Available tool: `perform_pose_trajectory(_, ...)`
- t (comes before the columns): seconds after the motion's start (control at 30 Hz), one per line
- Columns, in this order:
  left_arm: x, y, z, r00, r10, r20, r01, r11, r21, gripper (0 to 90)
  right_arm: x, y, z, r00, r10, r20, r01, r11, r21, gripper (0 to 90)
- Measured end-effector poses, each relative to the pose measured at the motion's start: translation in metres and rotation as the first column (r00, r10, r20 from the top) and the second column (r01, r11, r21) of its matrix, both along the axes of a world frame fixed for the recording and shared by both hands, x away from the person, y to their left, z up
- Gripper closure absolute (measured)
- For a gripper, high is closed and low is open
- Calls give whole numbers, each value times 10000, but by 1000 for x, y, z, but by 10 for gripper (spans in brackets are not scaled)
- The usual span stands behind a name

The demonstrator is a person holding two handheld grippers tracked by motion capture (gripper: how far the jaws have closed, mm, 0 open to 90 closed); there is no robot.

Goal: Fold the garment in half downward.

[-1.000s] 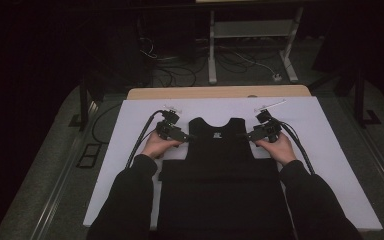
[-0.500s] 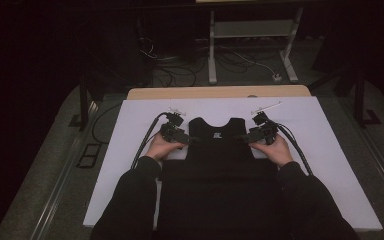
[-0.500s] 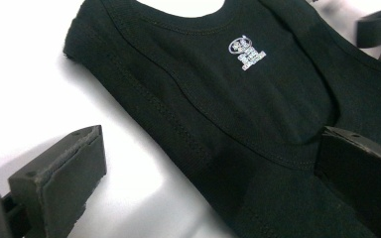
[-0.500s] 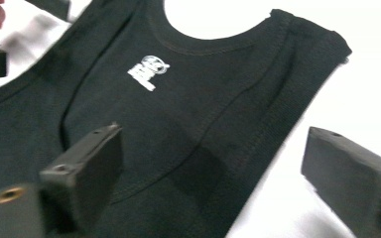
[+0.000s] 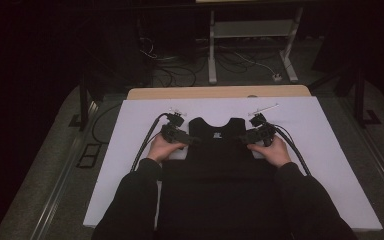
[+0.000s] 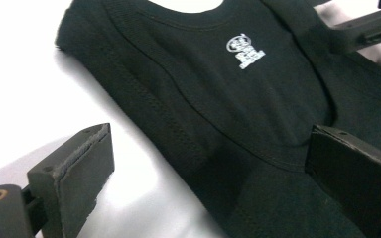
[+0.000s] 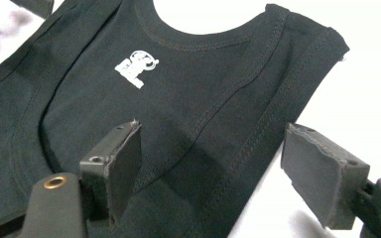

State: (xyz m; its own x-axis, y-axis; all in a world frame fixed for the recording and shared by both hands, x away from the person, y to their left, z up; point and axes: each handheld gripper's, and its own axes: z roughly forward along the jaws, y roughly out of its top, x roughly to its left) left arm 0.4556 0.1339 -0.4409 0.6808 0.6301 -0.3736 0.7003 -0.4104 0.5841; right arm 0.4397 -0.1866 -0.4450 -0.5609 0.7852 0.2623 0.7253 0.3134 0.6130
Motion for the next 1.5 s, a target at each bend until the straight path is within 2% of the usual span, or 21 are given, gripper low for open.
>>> perform_pose_trajectory(0.1,-1,-2,0,9999,3,141,-6,9998,202,49,0,2,-2,9997,-215,96,215,9998,5,227)
perform_pose_trajectory(0.17,-3,-3,0,9994,62,327,-73,9994,339,85,0,3,-2,9993,-323,173,324,9995,-49,236)
perform_pose_trajectory(0.33,-4,-6,1,9988,183,452,-201,9990,401,206,-2,7,-1,9984,-467,305,473,9987,-191,352)
perform_pose_trajectory(0.4,-5,-7,1,9993,79,376,-93,9993,375,241,-2,8,-1,9982,-463,378,473,9985,-269,369)
perform_pose_trajectory(0.6,-6,-9,1,9993,-39,361,27,9995,326,372,-6,11,0,9986,-435,313,444,9987,-266,477)
perform_pose_trajectory(0.77,-10,-13,0,9990,136,436,-148,9995,275,470,-9,14,0,9987,-475,178,478,9986,-205,563)
perform_pose_trajectory(0.8,-11,-13,0,9989,160,450,-174,9993,325,515,-10,14,0,9986,-483,222,488,9986,-192,579)
perform_pose_trajectory(0.9,-13,-14,-1,9994,32,353,-45,9994,356,586,-14,12,-2,9972,-695,282,697,9975,-81,643)
perform_pose_trajectory(1.0,-13,-14,-1,9999,128,37,-129,9996,248,653,-15,9,-2,9952,-978,0,978,9949,261,707)
perform_pose_trajectory(1.07,-13,-14,-2,9998,182,-54,-181,9996,208,707,-16,8,-2,9940,-1080,-148,1083,9938,253,770)
perform_pose_trajectory(1.13,-13,-13,-2,9997,212,-126,-209,9996,204,757,-17,8,-2,9960,-871,-176,874,9961,156,823)
perform_pose_trajectory(1.2,-14,-13,-4,9995,256,-159,-255,9996,103,805,-19,8,-1,9974,-688,-226,690,9976,79,835)
perform_pose_trajectory(1.3,-18,-12,-5,9997,246,-16,-246,9997,-28,815,-22,9,1,9983,-554,-196,555,9985,40,845)
perform_pose_trajectory(1.43,-21,-10,-3,9996,254,-76,-254,9997,72,819,-27,7,1,9987,-503,-81,503,9987,52,846)
perform_pose_trajectory(1.5,-24,-8,-4,9993,381,-46,-381,9993,-63,823,-28,6,1,9988,-489,-77,489,9988,-38,847)
